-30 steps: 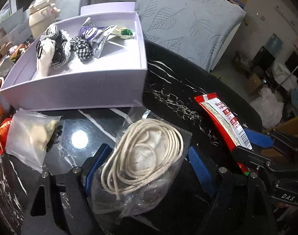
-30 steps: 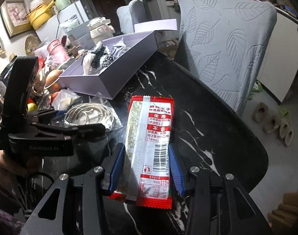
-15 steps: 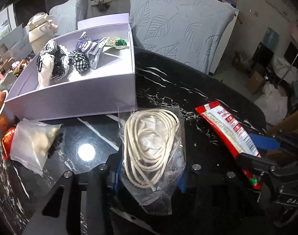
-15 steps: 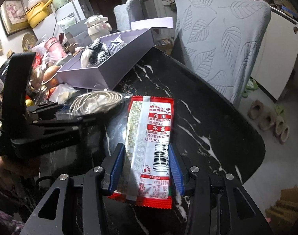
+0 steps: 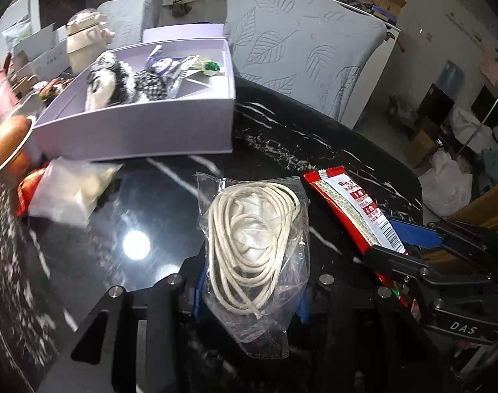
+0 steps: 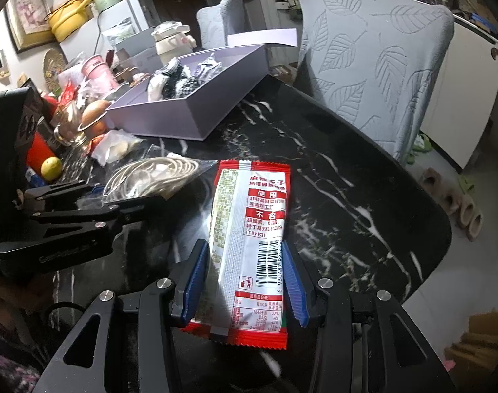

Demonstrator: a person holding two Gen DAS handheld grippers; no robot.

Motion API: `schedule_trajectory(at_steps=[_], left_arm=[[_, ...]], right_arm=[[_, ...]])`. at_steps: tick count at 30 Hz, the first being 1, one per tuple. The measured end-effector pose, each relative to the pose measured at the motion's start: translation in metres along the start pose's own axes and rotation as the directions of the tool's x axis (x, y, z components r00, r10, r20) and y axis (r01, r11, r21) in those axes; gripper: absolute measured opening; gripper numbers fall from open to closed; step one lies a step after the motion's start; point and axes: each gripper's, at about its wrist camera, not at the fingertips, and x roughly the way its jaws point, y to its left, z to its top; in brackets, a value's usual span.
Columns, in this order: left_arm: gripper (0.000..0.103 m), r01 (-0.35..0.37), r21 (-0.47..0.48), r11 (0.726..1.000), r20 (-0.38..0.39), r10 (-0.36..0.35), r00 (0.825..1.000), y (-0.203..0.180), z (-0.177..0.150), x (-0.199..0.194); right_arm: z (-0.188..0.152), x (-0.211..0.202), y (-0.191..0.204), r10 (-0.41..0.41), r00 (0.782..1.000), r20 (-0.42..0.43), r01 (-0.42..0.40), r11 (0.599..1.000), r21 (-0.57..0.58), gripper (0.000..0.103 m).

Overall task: Organize soft objects
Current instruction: 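Lift the snack bag and bagged cord and carry both toward the box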

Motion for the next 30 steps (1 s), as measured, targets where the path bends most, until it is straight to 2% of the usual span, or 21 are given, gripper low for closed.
schedule_trajectory(at_steps=[10, 16, 24, 30], left_arm=[[0.04, -0.022, -0.071, 0.997, 0.031, 0.024, 0.999, 0.019, -0.028, -0.029], [0.04, -0.051, -0.105, 0.993, 0.088, 0.06, 0.994, 0.032, -0.037, -0.058], [0.04, -0.066, -0.129, 0.989, 0.193, 0.091, 0.977, 0.04, -0.03, -0.093], [0.04, -0.074, -0.108, 0.991, 0.262, 0.1, 0.96, 0.041, -0.017, -0.112]], right_arm=[[-0.013, -0.005, 0.031, 0.057, 0.998, -0.006, -0.057, 0.997, -0.049, 0.044], [-0.017, -0.011, 0.052, 0.089, 0.996, 0.001, -0.089, 0.993, -0.078, 0.044], [-0.007, -0.03, 0.079, 0.132, 0.989, 0.06, -0.123, 0.983, -0.134, 0.044], [0.013, -0.044, 0.092, 0.156, 0.982, 0.104, -0.136, 0.975, -0.178, 0.044]])
